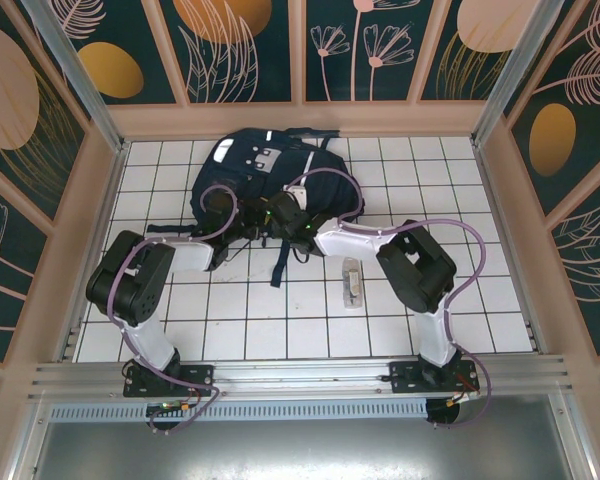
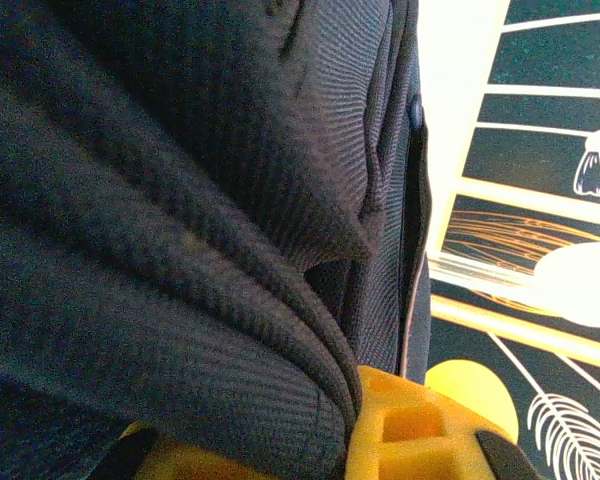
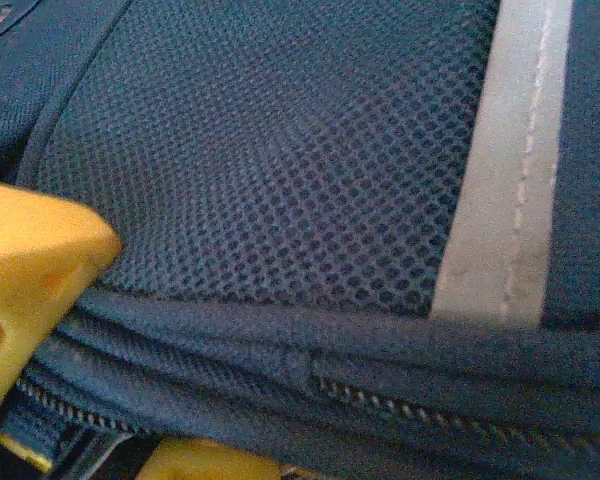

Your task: Pack books, pencil case, and school supplies into a backpack

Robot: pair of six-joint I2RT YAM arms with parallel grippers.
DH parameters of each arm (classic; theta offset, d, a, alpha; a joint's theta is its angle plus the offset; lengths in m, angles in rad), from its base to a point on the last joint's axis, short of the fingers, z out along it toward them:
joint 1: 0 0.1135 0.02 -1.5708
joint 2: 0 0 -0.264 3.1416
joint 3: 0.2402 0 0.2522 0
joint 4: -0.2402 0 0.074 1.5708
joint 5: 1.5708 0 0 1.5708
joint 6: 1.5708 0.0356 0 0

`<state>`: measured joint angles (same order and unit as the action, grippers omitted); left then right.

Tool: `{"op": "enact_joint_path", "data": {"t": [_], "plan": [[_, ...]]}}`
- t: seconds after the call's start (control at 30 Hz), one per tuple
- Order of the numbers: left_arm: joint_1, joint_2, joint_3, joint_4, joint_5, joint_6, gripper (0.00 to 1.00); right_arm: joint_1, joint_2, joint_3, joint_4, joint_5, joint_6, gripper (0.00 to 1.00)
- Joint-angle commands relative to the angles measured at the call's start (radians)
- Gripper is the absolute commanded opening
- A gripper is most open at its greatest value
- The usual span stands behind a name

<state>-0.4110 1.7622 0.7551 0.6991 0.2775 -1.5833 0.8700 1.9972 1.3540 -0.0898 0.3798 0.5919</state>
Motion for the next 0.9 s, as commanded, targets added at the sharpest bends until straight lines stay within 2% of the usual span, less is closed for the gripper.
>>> {"op": "enact_joint_path", "data": {"t": [0.0,0.1,0.23,0.43,0.53,0.6,0.73,0.87], "plan": [[-0.025,-0.059,0.011,0.073,0.105,-0.008,0.06,-0.041,-0.016,-0.002,0.037,0.062,-0.003,0.00],[-0.018,0.013,0.028,0.124,0.143,-0.030,0.04,-0.062,-0.078,-0.065,0.051,-0.059,-0.047,0.00],[-0.018,0.065,0.035,0.157,0.178,-0.027,0.02,-0.108,-0.164,-0.131,-0.039,-0.126,-0.149,0.00],[0.009,0.059,-0.008,0.097,0.185,0.040,0.00,-0.238,-0.270,-0.196,-0.157,-0.480,-0.246,0.00],[0.032,0.046,-0.001,0.029,0.183,0.099,0.00,-0.276,-0.297,-0.195,-0.211,-0.597,-0.282,0.00],[0.044,0.033,0.010,-0.020,0.183,0.142,0.00,-0.294,-0.303,-0.183,-0.255,-0.610,-0.306,0.00],[0.075,0.004,0.049,-0.124,0.209,0.238,0.00,-0.318,-0.316,-0.180,-0.314,-0.502,-0.340,0.00],[0.093,-0.009,0.096,-0.252,0.256,0.349,0.00,-0.434,-0.328,-0.177,-0.328,-0.448,-0.367,0.00]]}}
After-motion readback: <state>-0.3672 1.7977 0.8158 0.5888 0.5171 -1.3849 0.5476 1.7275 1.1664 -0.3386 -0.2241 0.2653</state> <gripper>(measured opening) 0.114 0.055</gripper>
